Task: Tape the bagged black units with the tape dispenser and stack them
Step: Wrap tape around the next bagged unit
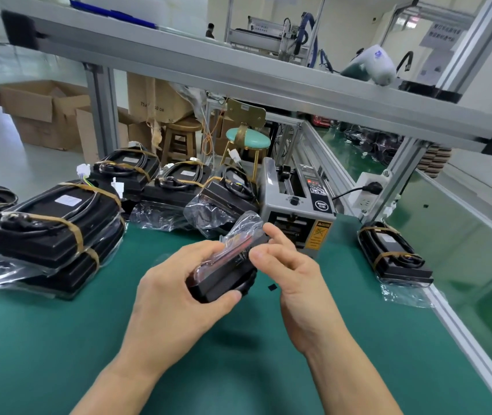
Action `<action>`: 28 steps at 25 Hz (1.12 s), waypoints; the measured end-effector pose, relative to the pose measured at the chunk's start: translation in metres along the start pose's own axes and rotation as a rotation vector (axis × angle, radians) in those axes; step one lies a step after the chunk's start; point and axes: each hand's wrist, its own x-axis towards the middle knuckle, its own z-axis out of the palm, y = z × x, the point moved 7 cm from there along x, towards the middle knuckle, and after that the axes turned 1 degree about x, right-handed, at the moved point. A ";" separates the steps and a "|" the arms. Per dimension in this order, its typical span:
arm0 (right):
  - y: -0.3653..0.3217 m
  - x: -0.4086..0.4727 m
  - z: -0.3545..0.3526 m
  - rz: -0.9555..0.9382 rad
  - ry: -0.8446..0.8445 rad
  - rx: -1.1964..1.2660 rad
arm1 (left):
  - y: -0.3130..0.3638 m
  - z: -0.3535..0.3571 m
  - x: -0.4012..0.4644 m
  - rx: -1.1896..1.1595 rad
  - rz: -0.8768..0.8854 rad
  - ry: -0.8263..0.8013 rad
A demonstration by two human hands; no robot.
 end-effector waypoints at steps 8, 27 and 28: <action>0.003 0.001 0.005 -0.030 0.010 -0.039 | 0.001 0.001 0.001 0.006 0.008 0.008; 0.004 -0.001 0.004 -0.081 0.079 -0.018 | 0.003 0.000 0.003 -0.013 0.002 0.014; 0.004 -0.002 0.005 -0.086 0.086 -0.022 | 0.003 0.000 0.003 -0.015 0.003 0.015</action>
